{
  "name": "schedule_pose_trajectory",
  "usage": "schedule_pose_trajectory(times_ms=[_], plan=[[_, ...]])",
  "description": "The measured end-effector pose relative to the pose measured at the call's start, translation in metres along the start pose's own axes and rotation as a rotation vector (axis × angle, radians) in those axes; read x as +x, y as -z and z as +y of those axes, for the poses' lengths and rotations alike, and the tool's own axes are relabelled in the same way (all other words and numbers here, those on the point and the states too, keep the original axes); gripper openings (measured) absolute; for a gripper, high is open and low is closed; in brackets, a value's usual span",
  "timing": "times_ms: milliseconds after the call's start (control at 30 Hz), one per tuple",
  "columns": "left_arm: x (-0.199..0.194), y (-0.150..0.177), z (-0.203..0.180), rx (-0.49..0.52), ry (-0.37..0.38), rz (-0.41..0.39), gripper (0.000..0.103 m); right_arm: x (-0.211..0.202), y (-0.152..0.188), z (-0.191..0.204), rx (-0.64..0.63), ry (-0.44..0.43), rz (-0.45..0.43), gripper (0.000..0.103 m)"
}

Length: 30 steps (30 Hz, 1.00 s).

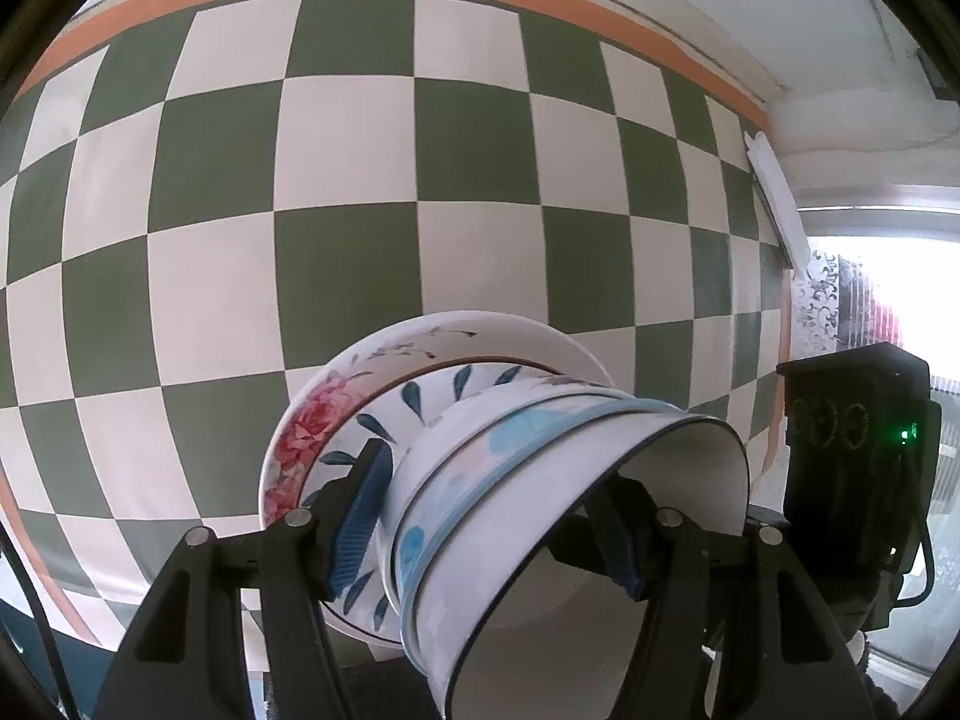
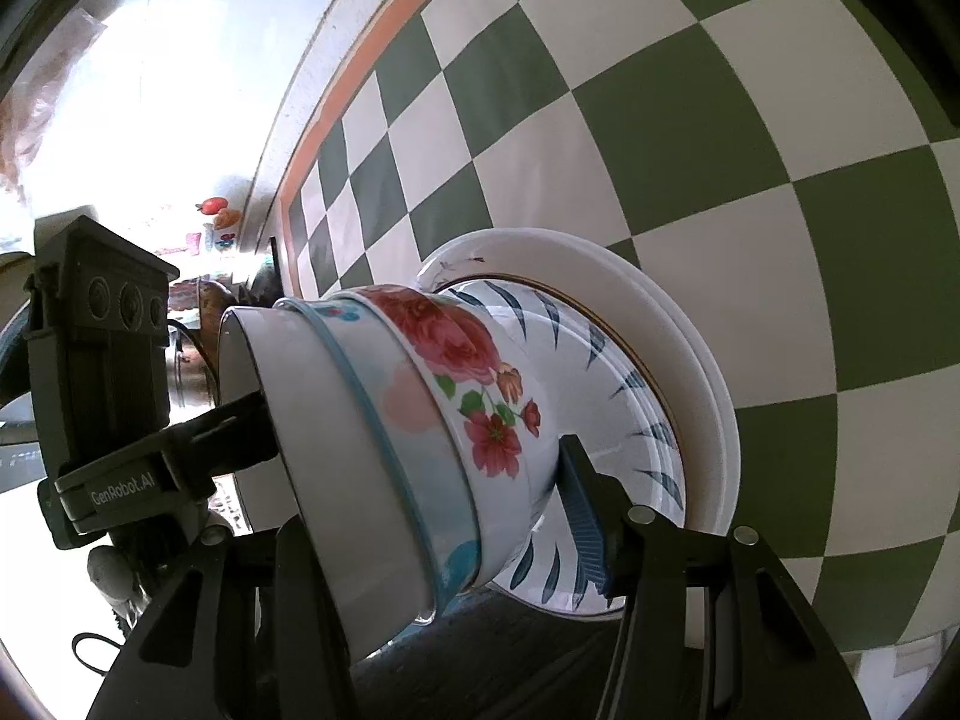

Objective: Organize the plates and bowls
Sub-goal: 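Carry the bowl stack with both grippers over the plate stack, then lower the bowl stack onto the plate stack with both grippers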

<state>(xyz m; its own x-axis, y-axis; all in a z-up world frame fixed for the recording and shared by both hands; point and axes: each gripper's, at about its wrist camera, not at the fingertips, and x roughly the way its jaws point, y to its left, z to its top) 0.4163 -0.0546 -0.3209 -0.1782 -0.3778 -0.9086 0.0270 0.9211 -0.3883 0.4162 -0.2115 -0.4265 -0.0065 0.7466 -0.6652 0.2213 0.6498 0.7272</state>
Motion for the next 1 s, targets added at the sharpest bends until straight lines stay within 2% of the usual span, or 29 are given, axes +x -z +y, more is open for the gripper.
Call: schedule_pose_trajectory(times_ms=[1000], plan=[[0.014,0.000,0.021,-0.062,0.019,0.032,0.060,0.025,-0.015,0.005,-0.043,0.049,0.092,0.054]])
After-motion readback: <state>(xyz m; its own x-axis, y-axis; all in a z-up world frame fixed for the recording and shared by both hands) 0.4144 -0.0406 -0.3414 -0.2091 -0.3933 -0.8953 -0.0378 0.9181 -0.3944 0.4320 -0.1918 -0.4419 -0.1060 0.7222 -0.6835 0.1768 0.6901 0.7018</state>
